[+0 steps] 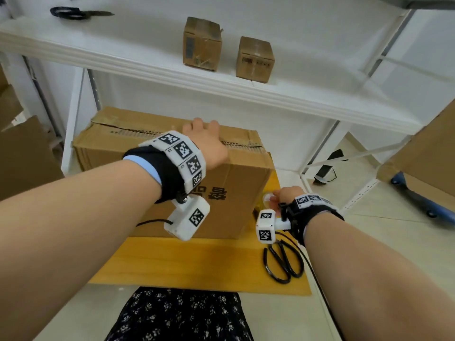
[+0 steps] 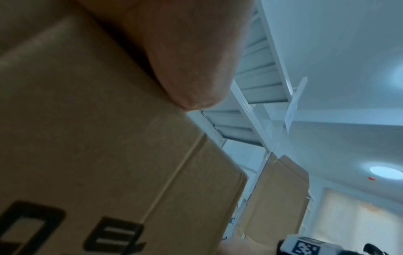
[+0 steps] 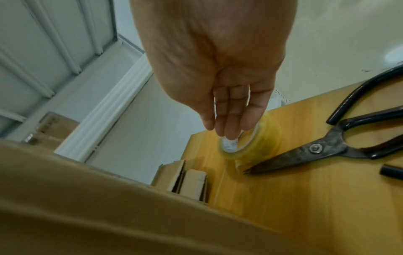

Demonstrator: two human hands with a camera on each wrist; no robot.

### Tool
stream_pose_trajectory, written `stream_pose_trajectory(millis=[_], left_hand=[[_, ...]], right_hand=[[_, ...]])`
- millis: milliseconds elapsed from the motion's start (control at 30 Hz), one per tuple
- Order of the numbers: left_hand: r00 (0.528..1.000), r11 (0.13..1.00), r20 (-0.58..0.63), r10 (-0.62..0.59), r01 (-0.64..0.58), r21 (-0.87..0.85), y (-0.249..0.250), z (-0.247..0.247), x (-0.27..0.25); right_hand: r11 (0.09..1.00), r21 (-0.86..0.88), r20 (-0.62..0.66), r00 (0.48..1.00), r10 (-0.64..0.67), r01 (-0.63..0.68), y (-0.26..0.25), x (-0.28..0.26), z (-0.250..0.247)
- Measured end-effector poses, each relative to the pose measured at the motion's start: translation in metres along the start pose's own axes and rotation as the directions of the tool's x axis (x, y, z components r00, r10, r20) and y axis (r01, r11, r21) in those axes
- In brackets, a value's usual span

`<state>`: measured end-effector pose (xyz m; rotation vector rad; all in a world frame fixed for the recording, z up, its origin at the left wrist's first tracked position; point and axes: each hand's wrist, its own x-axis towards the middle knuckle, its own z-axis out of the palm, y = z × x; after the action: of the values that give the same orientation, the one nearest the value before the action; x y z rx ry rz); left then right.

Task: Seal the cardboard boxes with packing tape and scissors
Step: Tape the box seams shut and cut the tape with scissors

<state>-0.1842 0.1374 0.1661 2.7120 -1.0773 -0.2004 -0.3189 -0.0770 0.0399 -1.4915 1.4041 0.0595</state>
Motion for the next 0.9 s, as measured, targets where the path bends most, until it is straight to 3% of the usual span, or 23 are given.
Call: stream_pose_trajectory(millis=[67, 100, 133, 167, 200, 300, 367, 467, 533, 667, 800, 867, 900], left_hand=[[1.000, 1.000, -0.021, 0.001, -0.001, 0.012, -0.002, 0.004, 0.004], [1.000, 1.000, -0.026, -0.006, 0.007, 0.014, -0.003, 0.004, 0.006], [0.999, 1.000, -0.032, -0.013, 0.014, 0.015, -0.002, 0.004, 0.007], [0.999, 1.000, -0.042, -0.016, 0.017, 0.020, 0.000, 0.005, 0.008], [0.998, 0.999, -0.056, -0.020, 0.021, 0.029, 0.003, 0.007, 0.009], [0.995, 0.998, -0.092, -0.031, 0.036, 0.056, 0.008, 0.011, 0.011], [0.995, 0.997, -0.097, -0.033, 0.039, 0.063, 0.009, 0.011, 0.012], [0.992, 0.997, -0.124, -0.028, 0.037, 0.071, 0.009, 0.014, 0.013], [0.989, 0.996, -0.144, -0.027, 0.038, 0.075, 0.009, 0.015, 0.011], [0.986, 0.997, -0.166, -0.025, 0.037, 0.072, 0.009, 0.016, 0.009], [0.988, 0.998, -0.152, -0.016, 0.025, 0.059, 0.008, 0.014, 0.006], [0.993, 0.999, -0.118, -0.007, 0.013, 0.049, 0.005, 0.010, 0.006], [0.996, 0.999, -0.089, -0.001, 0.004, 0.035, 0.002, 0.007, 0.006]], right_hand=[[0.986, -0.168, -0.035, 0.999, 0.006, -0.012, 0.002, 0.003, 0.003], [0.994, -0.110, 0.003, 1.000, -0.021, 0.021, 0.001, 0.002, 0.005], [0.979, -0.167, -0.003, 0.993, -0.120, 0.117, 0.006, 0.006, 0.005], [0.972, -0.179, -0.032, 0.986, -0.163, 0.154, 0.010, 0.008, 0.005], [0.938, -0.297, -0.047, 0.978, -0.204, 0.181, 0.016, 0.018, 0.004], [0.934, -0.314, -0.038, 0.981, -0.193, 0.171, 0.026, 0.026, 0.009], [0.876, -0.461, -0.088, 0.975, -0.206, 0.143, 0.027, 0.049, 0.016], [0.704, -0.702, -0.084, 0.968, -0.237, 0.111, 0.029, 0.054, 0.026], [0.707, -0.700, -0.086, 0.969, -0.230, 0.106, 0.030, 0.057, 0.025], [0.611, -0.792, -0.150, 0.966, -0.210, 0.010, 0.033, 0.062, 0.019], [0.663, -0.747, -0.153, 0.959, -0.240, 0.047, 0.028, 0.067, -0.002], [0.753, -0.654, -0.215, 0.934, -0.286, 0.080, 0.020, 0.062, -0.015], [0.836, -0.528, -0.220, 0.927, -0.302, 0.147, 0.013, 0.057, -0.020]])
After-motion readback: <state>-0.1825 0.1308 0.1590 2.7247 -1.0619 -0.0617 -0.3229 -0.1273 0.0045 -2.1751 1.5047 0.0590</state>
